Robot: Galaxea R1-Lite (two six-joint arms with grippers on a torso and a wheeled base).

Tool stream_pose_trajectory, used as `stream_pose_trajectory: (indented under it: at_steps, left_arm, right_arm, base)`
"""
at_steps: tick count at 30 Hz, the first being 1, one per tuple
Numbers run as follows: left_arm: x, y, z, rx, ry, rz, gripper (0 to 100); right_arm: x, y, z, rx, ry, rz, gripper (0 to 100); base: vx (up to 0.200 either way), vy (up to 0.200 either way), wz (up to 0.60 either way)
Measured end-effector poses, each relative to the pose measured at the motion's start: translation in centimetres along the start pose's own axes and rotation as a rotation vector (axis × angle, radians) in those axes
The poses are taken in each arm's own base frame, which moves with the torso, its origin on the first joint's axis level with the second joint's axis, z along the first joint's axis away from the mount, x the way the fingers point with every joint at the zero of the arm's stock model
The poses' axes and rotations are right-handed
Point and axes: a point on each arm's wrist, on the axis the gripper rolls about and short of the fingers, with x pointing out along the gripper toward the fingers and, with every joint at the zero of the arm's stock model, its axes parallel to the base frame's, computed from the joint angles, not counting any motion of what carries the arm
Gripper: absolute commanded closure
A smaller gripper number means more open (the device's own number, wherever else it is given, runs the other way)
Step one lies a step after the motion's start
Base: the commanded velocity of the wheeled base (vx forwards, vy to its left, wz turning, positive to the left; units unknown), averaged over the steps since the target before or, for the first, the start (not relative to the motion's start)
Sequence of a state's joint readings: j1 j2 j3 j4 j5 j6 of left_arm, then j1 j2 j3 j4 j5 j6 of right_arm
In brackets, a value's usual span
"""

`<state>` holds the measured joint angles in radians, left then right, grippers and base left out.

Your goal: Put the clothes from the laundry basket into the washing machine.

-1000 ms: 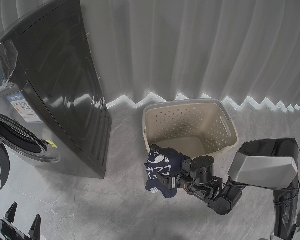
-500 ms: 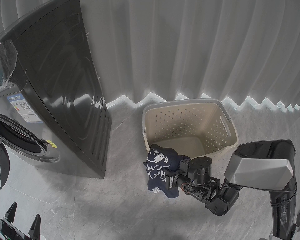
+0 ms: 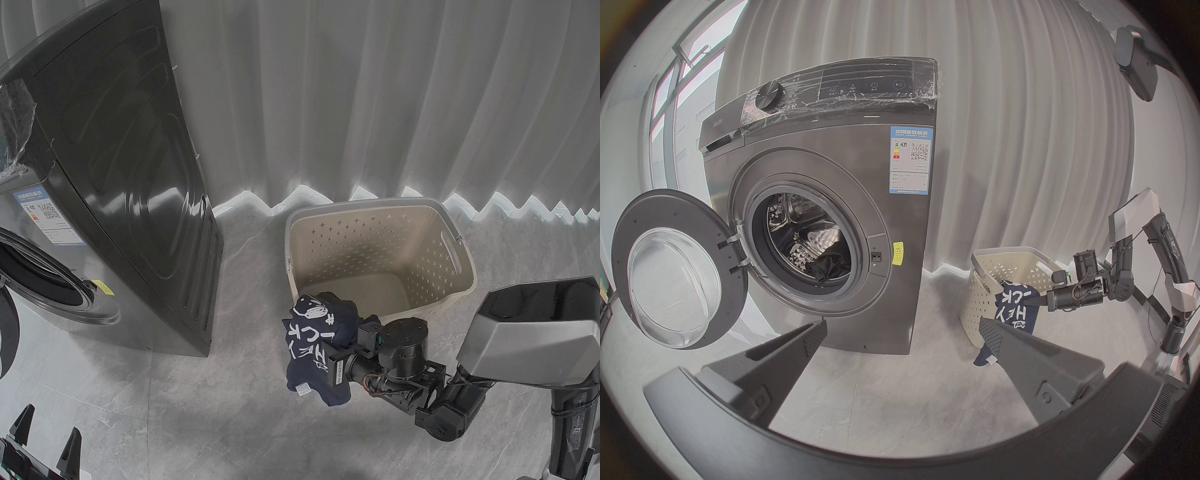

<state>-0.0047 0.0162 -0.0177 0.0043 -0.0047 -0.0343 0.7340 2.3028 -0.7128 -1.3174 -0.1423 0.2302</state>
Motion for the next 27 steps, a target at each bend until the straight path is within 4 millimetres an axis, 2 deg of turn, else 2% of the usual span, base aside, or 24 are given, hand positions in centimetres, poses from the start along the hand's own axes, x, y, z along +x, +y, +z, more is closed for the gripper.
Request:
stream_pose_trajectory:
  at_steps: [10,21,27]
  left_arm:
    - [0.0,0.0,0.0,-0.002,0.000,0.000,0]
    - [0.0,0.0,0.0,-0.003,0.000,0.000,0]
    - [0.0,0.0,0.0,-0.008,0.000,0.002,0]
  right_arm:
    - [-4.7,0.5,4.1,0.015,-0.084,0.030,100]
    - [-12.8,1.2,12.0,0.022,-0.328,0.142,100]
    - [-16.6,1.0,14.5,0.009,-0.408,0.163,100]
  base:
    - [0.000,0.000,0.00]
    - [0.000,0.000,0.00]
    - [-0.033,0.000,0.00]
